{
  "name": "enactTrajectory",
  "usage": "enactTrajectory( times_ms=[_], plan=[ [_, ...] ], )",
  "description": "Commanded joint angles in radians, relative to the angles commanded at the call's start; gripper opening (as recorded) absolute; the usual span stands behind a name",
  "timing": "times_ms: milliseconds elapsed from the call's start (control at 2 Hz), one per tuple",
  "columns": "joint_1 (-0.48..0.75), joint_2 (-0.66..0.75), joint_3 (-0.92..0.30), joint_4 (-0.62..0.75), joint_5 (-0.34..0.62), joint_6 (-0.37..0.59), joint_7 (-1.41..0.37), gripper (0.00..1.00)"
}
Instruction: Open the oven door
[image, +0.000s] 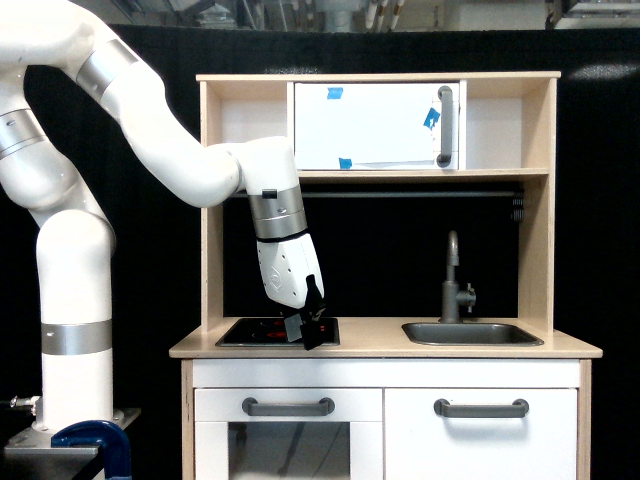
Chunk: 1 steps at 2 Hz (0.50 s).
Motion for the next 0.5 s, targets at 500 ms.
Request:
enactTrajectory(
  times_ms=[500],
  plan=[
    [0.152, 0.125, -0.155, 0.17, 0.147, 0.049, -0.308, 1.0]
  ],
)
